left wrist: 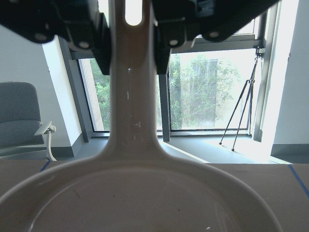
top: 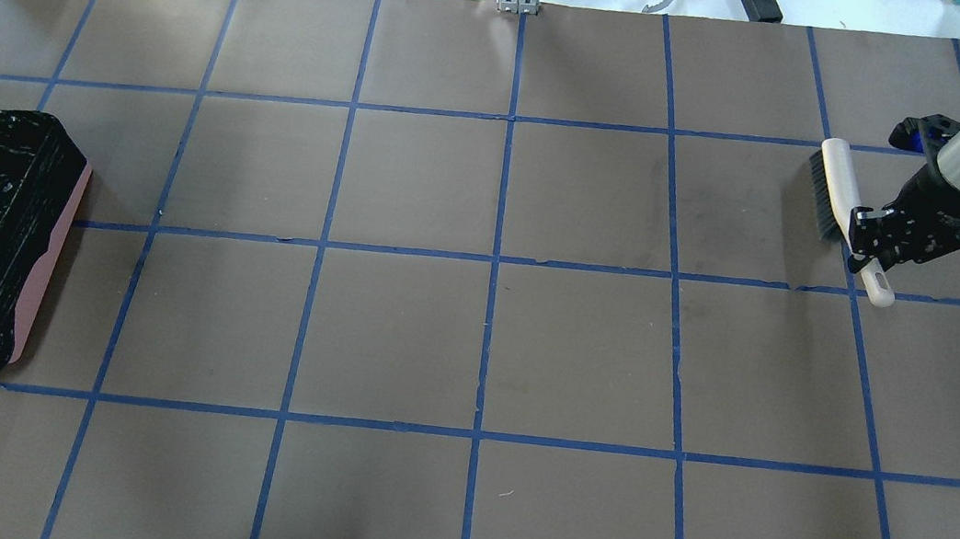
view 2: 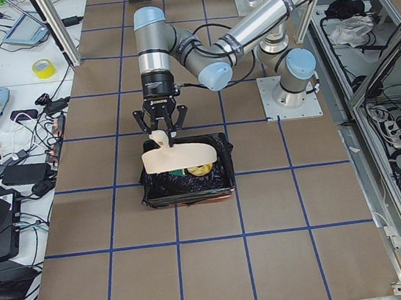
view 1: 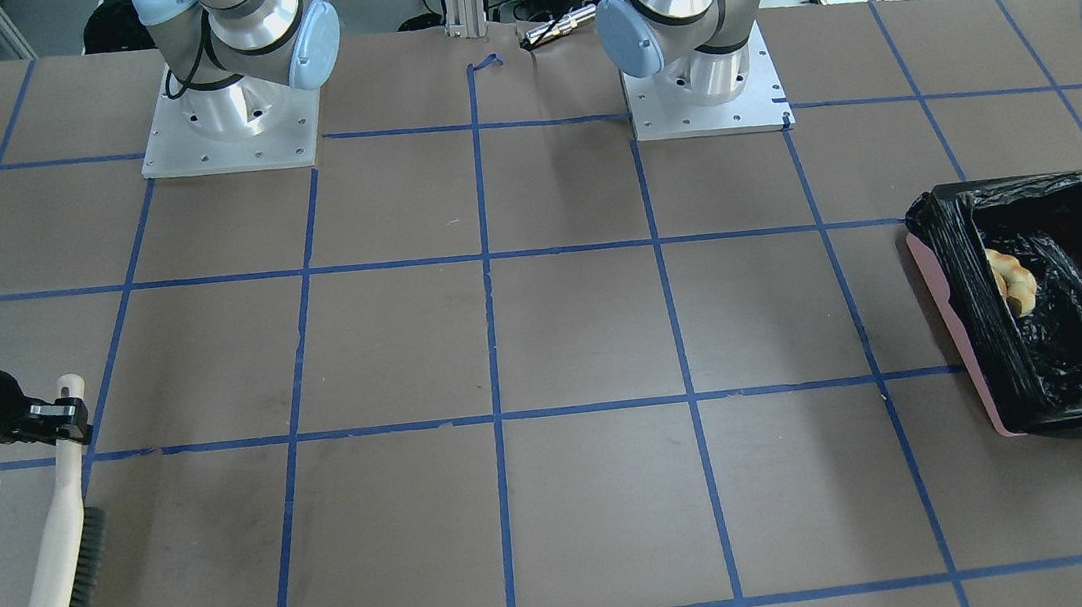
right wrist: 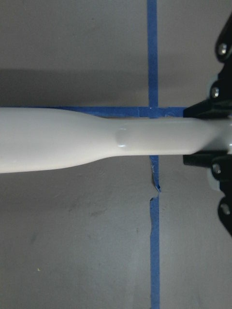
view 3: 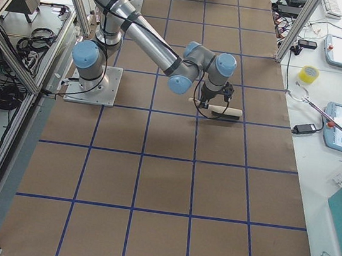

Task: Sweep and dump trash into bin
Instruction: 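Tilt the dustpan over the black trash bag with the left gripper to dump the items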

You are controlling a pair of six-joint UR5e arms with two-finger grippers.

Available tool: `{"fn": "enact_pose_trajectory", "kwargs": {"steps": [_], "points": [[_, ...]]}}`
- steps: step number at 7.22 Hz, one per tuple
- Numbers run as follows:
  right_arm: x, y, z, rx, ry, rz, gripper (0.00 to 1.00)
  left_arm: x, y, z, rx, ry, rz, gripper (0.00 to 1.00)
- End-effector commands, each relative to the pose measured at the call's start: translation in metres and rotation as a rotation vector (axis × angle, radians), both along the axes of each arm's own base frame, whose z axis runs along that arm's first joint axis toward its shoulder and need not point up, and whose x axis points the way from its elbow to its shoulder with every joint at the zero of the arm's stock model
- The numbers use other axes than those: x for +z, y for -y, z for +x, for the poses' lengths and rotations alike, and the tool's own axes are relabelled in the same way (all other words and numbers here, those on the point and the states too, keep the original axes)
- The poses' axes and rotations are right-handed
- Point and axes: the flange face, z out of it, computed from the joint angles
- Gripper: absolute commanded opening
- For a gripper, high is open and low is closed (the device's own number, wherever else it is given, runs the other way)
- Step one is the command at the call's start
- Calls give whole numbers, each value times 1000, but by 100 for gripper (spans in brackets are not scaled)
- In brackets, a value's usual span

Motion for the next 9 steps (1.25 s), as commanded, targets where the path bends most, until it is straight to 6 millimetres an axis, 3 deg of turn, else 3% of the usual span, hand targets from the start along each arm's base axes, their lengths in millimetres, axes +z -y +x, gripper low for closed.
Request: {"fn": "enact_pose_trajectory", "kwargs": {"steps": [1, 2, 3, 5, 6, 7, 9], "points": [[-3, 0, -1, 0, 1, 6, 6, -2, 19, -15, -213, -2, -66, 0], [-6, 0, -1, 1, 3, 10, 11, 4, 31, -28, -359, -58, -179, 0], [-6, 0, -1, 0, 4, 9, 25, 5, 44, -40, -472, -115, -278, 0], [-5, 1, -1, -2, 3, 7, 48, -7, 67, -67, -500, -410, -581, 0], [-5, 1, 0, -2, 3, 7, 55, -30, 82, -93, -429, -598, -583, 0], [-10, 1, -1, -2, 5, 12, 71, -46, 93, -125, -313, -787, -616, 0], [-12, 3, -1, -2, 6, 14, 80, -93, 118, -186, -194, -961, -555, 0]]}}
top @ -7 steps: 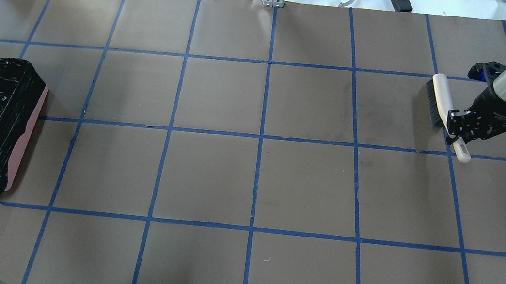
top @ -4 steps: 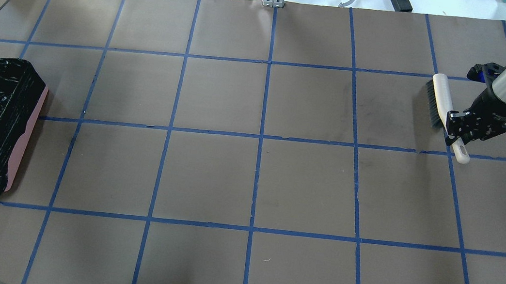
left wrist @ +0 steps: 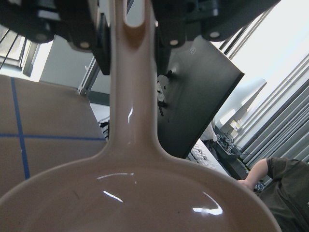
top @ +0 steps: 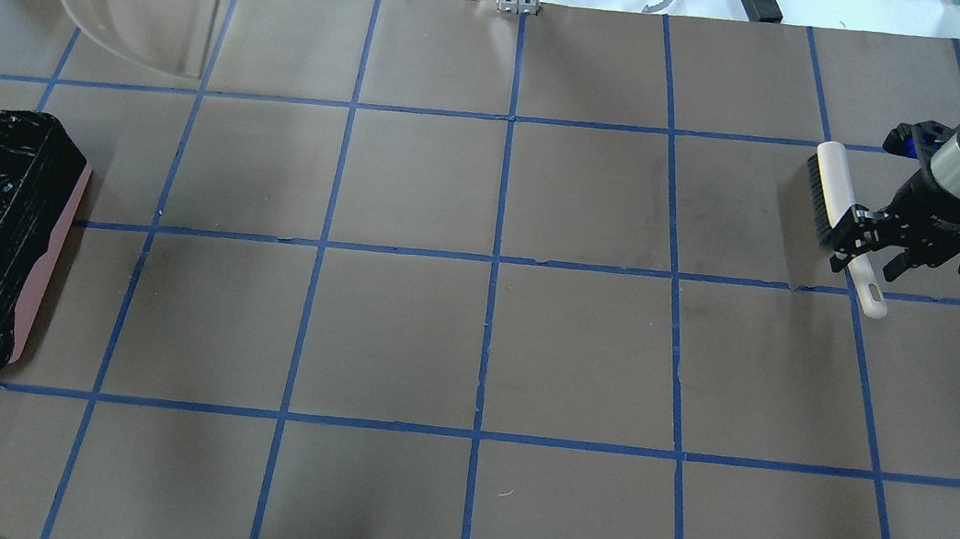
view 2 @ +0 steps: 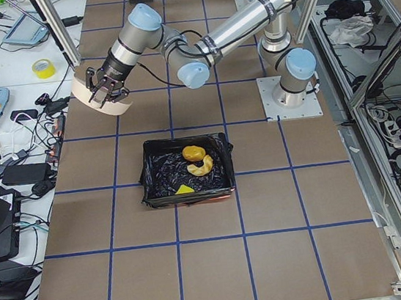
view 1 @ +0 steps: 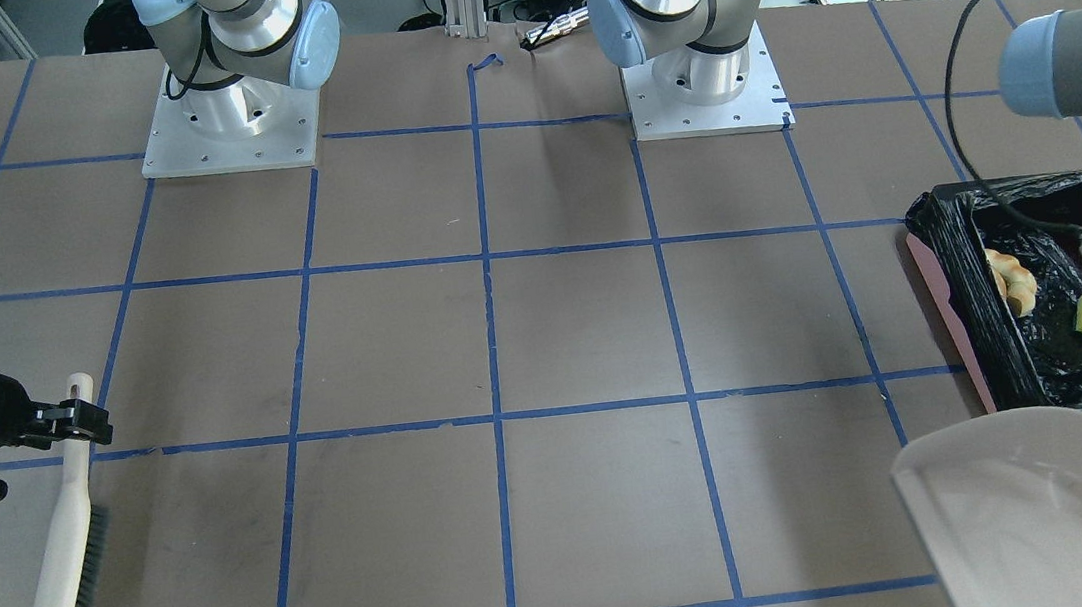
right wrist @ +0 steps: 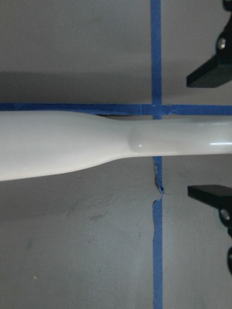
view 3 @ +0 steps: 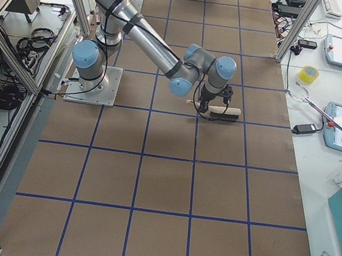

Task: Sweep and dump trash into bin
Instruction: 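Lower the empty dustpan with the left gripper while the right releases the brush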

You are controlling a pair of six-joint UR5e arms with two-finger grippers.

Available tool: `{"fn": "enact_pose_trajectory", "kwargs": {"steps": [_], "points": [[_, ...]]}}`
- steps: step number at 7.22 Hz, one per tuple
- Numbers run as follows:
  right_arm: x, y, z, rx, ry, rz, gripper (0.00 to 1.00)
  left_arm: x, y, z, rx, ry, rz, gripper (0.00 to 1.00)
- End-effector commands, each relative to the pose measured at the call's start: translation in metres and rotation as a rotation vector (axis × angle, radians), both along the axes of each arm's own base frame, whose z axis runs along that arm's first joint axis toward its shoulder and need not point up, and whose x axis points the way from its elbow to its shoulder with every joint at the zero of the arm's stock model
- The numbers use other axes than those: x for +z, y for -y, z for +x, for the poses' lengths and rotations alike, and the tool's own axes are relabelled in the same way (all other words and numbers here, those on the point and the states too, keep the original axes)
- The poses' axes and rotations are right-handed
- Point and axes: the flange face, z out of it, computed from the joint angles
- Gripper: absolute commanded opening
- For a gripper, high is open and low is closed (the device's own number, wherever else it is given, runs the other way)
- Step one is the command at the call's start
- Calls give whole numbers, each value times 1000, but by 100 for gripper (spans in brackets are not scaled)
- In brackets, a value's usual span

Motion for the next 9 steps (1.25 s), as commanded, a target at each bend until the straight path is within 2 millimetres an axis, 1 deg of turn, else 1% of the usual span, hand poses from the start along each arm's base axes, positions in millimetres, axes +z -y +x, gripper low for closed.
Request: {"fn": "enact_pose_trajectory", "kwargs": {"steps": [1, 2, 3, 4, 5, 6, 7, 8, 9], "points": [[11, 5, -2, 6, -11, -19, 87, -64, 21, -59, 50, -289, 172, 0], [34, 13, -6, 6, -30, -61, 91, -100, 26, -70, 62, -439, 290, 0], [57, 18, -4, 10, -40, -80, 99, -130, 33, -69, 67, -459, 350, 0], [81, 11, 6, 10, -31, -71, 99, -153, 35, -74, 69, -474, 426, 0], [107, 7, 29, 39, -34, -87, 99, -168, 35, -74, 88, -480, 510, 0], [133, 3, 59, 19, -32, -70, 99, -174, 38, -70, 120, -428, 574, 0], [156, -3, 98, 27, -15, -8, 99, -185, 38, -78, 125, -431, 615, 0], [187, -7, 137, 38, -19, -4, 100, -191, 39, -89, 116, -399, 632, 0], [212, -19, 174, 15, -25, 17, 100, -198, 40, -96, 111, -385, 646, 0]]}}
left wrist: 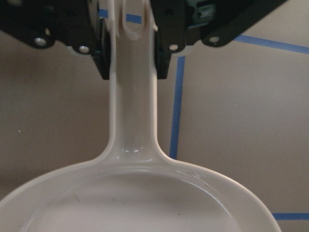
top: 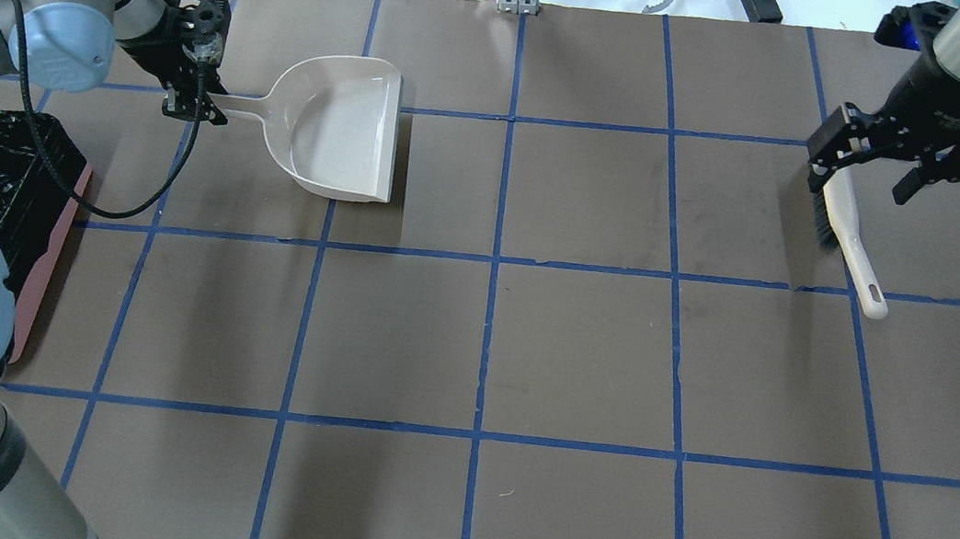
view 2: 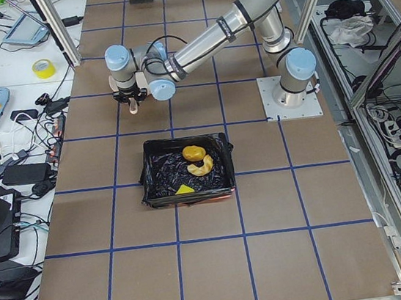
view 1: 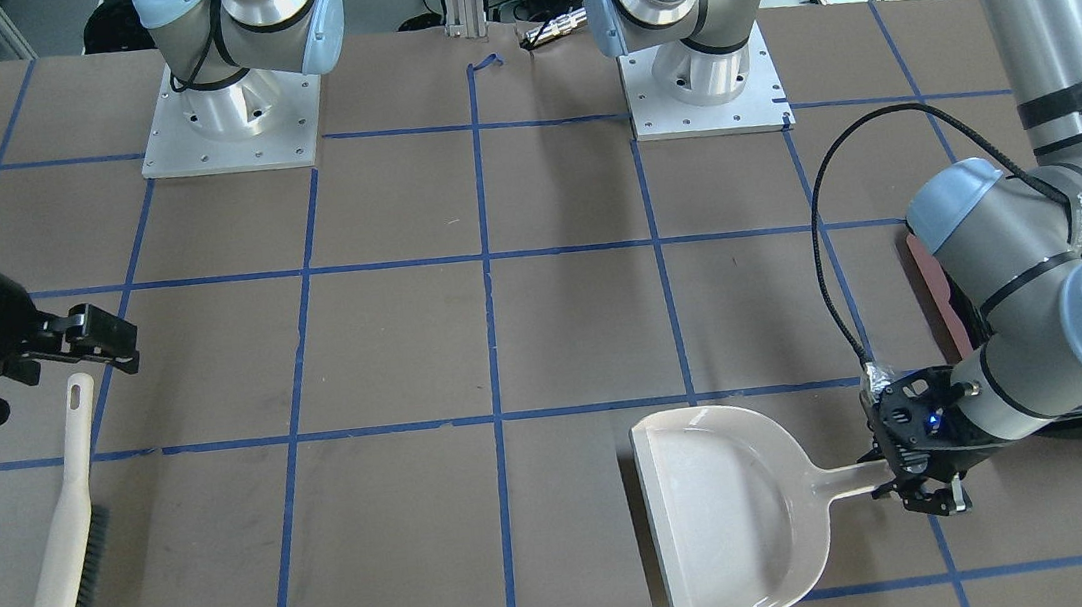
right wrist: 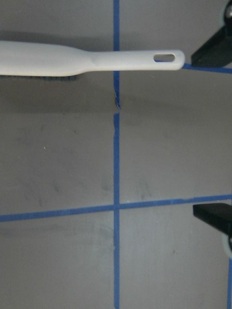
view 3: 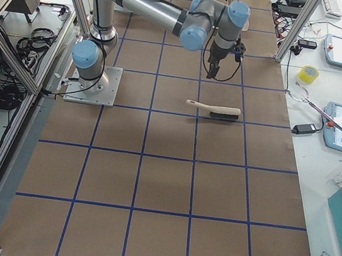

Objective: Sweep and dump trash into bin

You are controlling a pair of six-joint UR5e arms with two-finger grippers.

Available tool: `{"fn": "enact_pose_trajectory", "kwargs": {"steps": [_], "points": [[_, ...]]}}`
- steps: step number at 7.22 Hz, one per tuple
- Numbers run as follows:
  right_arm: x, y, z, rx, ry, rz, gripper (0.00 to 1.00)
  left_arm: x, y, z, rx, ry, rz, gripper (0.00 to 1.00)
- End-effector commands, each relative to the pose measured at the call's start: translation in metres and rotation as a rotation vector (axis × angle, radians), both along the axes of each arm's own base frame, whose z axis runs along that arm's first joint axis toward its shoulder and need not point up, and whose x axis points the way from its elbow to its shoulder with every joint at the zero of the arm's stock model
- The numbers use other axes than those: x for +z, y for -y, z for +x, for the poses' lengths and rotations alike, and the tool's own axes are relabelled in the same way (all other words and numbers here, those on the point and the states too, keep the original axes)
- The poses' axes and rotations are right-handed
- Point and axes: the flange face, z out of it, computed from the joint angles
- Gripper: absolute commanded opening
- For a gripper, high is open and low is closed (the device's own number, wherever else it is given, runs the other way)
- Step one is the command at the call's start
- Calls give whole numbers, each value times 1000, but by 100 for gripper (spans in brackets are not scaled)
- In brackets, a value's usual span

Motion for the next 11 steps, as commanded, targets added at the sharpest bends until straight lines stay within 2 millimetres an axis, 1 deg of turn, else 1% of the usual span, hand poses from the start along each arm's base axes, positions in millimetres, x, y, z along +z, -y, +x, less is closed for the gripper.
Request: {"fn": "enact_pose_trajectory", "kwargs": {"steps": [1, 2, 3, 5, 7, 8, 9, 10, 11], "points": [[58, -30, 84, 26, -14, -15, 100, -15, 1, -11, -26, 14, 29, 0], [77, -45, 102, 34, -19, -44, 100, -15, 1, -16, -37, 18, 29, 0], [92, -61, 111, 41, -18, -70, 100, -15, 0, -16, -39, 18, 28, 0], [85, -63, 109, 43, -37, -36, 100, -9, -2, -14, -70, 52, 25, 0], [69, -68, 109, 45, -34, -6, 100, -13, -2, -13, -70, 59, 30, 0], [68, -69, 109, 45, -33, -4, 100, -14, -3, -16, -63, 58, 34, 0], [68, -69, 109, 45, -33, -4, 100, -19, -5, -19, -41, 54, 50, 99], [68, -68, 110, 44, -24, -6, 100, -12, -8, -23, -36, 55, 44, 100], [69, -61, 110, 47, -28, -18, 100, 9, -11, -33, -41, 62, 15, 100]]}}
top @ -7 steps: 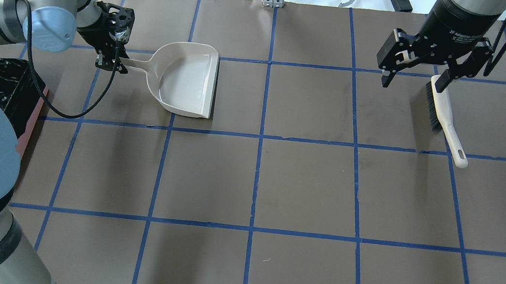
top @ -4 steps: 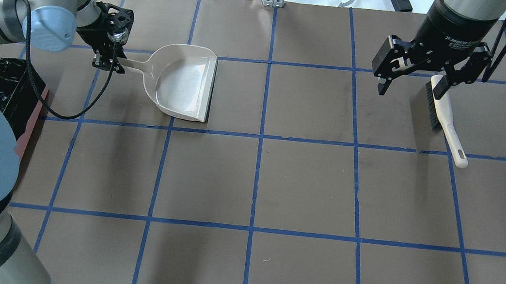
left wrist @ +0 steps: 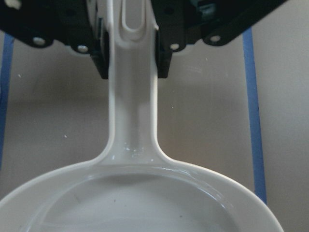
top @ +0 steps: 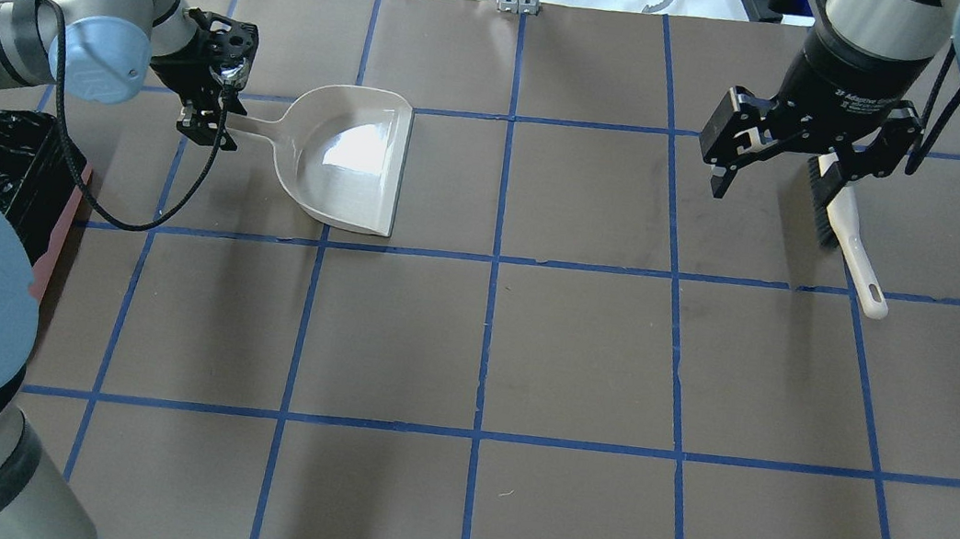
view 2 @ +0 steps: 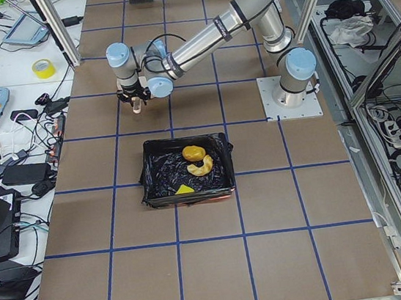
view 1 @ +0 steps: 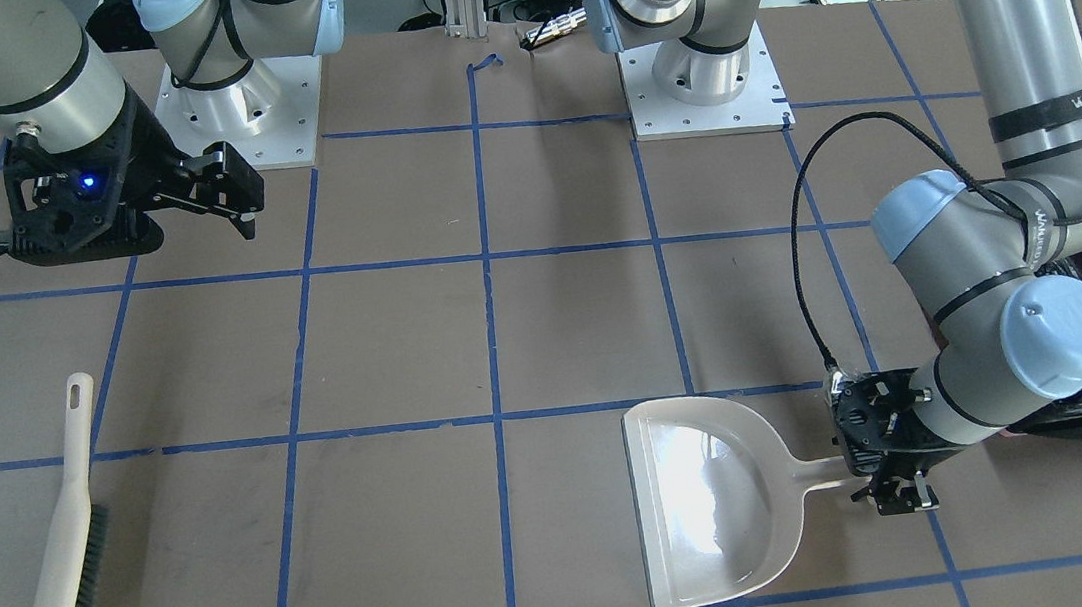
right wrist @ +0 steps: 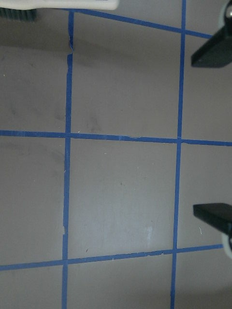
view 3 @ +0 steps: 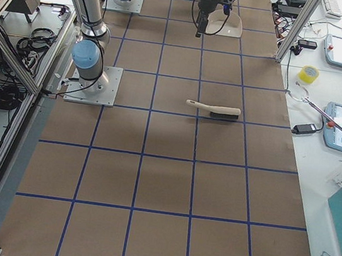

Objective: Sweep and dump trash into bin

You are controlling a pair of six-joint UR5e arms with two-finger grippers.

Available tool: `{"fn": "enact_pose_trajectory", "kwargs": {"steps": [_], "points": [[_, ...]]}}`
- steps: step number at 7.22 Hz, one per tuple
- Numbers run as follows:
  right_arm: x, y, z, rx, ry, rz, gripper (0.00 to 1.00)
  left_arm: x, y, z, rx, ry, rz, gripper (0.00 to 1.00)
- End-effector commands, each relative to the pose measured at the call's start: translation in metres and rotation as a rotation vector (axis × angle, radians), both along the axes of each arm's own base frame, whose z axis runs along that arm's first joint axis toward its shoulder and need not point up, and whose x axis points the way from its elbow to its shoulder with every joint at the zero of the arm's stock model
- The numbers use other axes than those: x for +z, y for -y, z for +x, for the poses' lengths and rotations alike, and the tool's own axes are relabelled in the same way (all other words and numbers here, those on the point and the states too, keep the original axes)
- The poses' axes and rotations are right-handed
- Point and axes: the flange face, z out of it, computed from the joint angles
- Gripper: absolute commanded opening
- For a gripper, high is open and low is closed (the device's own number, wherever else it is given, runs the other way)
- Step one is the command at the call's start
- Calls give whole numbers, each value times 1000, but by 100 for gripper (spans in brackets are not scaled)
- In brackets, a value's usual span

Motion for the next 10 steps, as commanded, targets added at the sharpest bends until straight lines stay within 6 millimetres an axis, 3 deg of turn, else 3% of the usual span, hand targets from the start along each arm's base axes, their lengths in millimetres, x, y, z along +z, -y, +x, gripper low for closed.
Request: {"fn": "enact_pose_trajectory", "kwargs": {"steps": [1, 3, 4, 5, 7, 10], "points": [[0, 2, -1, -1, -13, -6, 100, 46, -9, -34, -28, 18, -61, 100], [3, 4, -8, 8, -75, -13, 100, 131, -50, -79, 134, 27, -86, 100], [10, 7, -9, 10, -100, -41, 100, 177, -82, -85, 250, 19, -89, 100], [17, 15, -10, 2, -97, -111, 100, 209, -116, -89, 374, 9, -83, 100], [22, 20, -9, 1, -90, -161, 100, 244, -173, -95, 734, 4, -14, 100], [21, 22, -8, 8, -81, -163, 100, 263, -189, -93, 1250, -11, -14, 100]]}}
